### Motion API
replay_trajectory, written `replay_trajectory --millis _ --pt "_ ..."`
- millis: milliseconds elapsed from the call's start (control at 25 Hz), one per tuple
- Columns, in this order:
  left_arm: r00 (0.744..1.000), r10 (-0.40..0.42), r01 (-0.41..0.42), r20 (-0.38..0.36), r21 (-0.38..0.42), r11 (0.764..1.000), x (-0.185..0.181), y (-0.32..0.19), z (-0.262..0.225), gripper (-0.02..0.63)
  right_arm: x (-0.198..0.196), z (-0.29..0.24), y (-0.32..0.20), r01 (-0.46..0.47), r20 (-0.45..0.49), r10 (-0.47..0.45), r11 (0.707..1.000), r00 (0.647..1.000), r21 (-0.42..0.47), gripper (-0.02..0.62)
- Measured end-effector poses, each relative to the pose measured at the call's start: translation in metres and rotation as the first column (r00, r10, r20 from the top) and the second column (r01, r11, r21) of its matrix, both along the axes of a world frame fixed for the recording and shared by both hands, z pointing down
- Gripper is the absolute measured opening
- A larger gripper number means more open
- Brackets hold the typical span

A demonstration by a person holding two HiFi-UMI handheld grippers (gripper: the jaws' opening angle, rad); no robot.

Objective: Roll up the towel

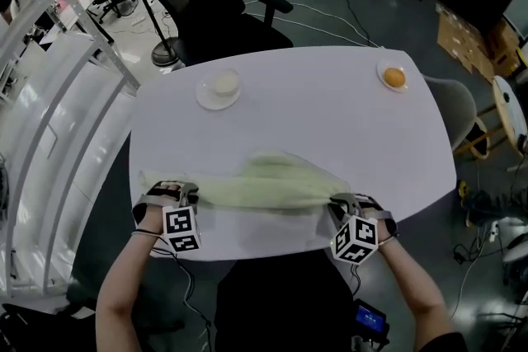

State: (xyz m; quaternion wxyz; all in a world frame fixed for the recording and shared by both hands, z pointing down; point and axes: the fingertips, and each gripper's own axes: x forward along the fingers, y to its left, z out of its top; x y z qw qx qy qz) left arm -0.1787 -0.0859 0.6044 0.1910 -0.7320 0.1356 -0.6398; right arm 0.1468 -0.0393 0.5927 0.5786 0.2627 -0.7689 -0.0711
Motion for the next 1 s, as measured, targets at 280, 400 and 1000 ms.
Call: replay_trajectory --millis 280,400,1000 --pt "1.000 0.019 -0.019 -0.002 -0.027 0.999 -0.012 0.042 0.008 0.075 -0.012 0.012 0.048 0.000 0.006 0.000 0.999 1.000 -0.038 0.040" --pt "1.000 0.029 -0.029 0.006 -0.029 0.999 -0.014 0.053 0.014 0.075 -0.015 0.021 0.065 0.002 0.003 -0.001 0.998 1.000 -0.063 0.040" --pt "1.000 -0.022 0.022 0.005 -0.006 1.000 -0.008 0.012 -0.003 0.075 -0.009 0.003 0.015 -0.003 0.022 0.004 0.999 1.000 -0.040 0.041"
